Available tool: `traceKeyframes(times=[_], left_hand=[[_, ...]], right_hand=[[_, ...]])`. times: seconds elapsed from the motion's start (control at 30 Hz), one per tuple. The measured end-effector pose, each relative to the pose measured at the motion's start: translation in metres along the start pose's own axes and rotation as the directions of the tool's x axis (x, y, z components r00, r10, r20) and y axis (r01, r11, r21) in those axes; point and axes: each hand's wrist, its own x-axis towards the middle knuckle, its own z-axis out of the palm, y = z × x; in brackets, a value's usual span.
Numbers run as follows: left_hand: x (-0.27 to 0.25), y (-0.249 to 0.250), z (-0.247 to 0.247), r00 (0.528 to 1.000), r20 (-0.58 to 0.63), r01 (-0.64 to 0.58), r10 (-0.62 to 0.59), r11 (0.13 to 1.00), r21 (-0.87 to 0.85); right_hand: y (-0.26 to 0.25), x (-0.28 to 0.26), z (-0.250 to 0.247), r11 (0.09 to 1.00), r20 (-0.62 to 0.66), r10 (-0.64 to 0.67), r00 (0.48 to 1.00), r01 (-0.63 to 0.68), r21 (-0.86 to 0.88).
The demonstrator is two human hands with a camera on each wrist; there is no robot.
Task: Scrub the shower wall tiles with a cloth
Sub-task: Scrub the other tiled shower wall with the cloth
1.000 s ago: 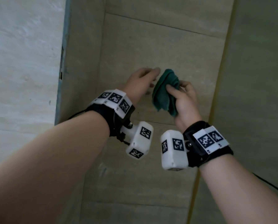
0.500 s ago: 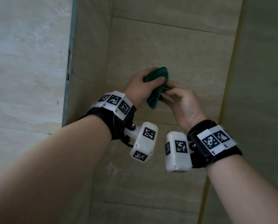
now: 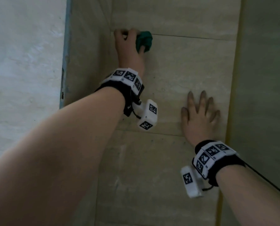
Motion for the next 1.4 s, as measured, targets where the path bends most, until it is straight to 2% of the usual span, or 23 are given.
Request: traceKeyframes(times=[0.03,0.07,0.13,0.23,0.3,0.4,0.5,0.57,0.77,0.9,1.07,1.23,1.3,1.37,1.4], left_hand=[[0.009,-0.001,0.002,0.997,0.024,-0.069,0.068,0.995,0.065],[0.018,-0.002,0.002,0.994,-0.004,-0.109,0.11,0.99,0.091],[0.036,-0.015,0.004,0.993,-0.07,-0.085,0.092,0.992,0.095],[0.04,-0.046,0.01,0.993,0.023,-0.115,0.114,0.943,0.312],[0.028,-0.059,0.016,0.984,0.021,-0.176,0.177,0.945,0.278],[0.017,-0.063,0.027,0.936,0.05,-0.35,0.348,0.906,0.238],[0.009,-0.058,0.032,0.875,0.154,-0.481,0.458,0.856,0.186],[-0.001,-0.057,0.032,0.817,0.259,-0.563,0.515,0.809,0.169],[-0.031,-0.061,0.028,0.644,0.405,-0.743,0.649,0.657,0.13],[-0.06,-0.067,0.021,0.549,0.486,-0.808,0.68,0.581,0.098],[-0.108,-0.085,0.009,0.514,0.524,-0.826,0.679,0.557,0.088],[-0.148,-0.092,0.001,0.364,0.621,-0.892,0.694,0.452,0.018],[-0.157,-0.091,-0.001,0.323,0.64,-0.921,0.697,0.387,0.044],[-0.16,-0.087,-0.003,0.314,0.645,-0.939,0.697,0.326,0.105],[-0.16,-0.086,-0.003,0.337,0.639,-0.936,0.691,0.322,0.146]], right_hand=[[0.001,0.001,0.002,1.0,0.0,-0.001,1.0,0.001,-0.012],[0.001,0.001,0.003,1.0,0.0,-0.003,1.0,0.003,-0.026],[0.004,0.003,0.006,0.999,-0.018,-0.01,1.0,0.009,-0.033],[0.006,0.004,0.014,0.999,-0.071,-0.018,0.997,0.015,-0.035],[0.006,0.004,0.018,0.999,-0.086,-0.014,0.996,0.011,-0.04],[0.004,0.006,0.022,1.0,-0.108,0.001,0.994,-0.004,-0.025],[0.003,0.006,0.024,1.0,-0.151,-0.002,0.988,0.0,-0.011],[0.001,0.007,0.024,1.0,-0.156,-0.001,0.988,0.002,0.002],[0.004,0.008,0.026,1.0,-0.19,-0.013,0.982,0.012,-0.007],[0.004,0.006,0.028,1.0,-0.23,-0.027,0.973,0.029,0.006],[0.003,-0.003,0.027,0.997,-0.22,-0.067,0.973,0.071,0.008],[0.007,-0.006,0.024,0.996,-0.185,-0.09,0.979,0.089,-0.017],[0.007,-0.007,0.025,0.996,-0.185,-0.091,0.978,0.088,-0.024],[0.007,-0.007,0.025,0.996,-0.184,-0.088,0.979,0.087,-0.015],[0.007,-0.008,0.025,0.996,-0.182,-0.087,0.979,0.086,-0.011]])
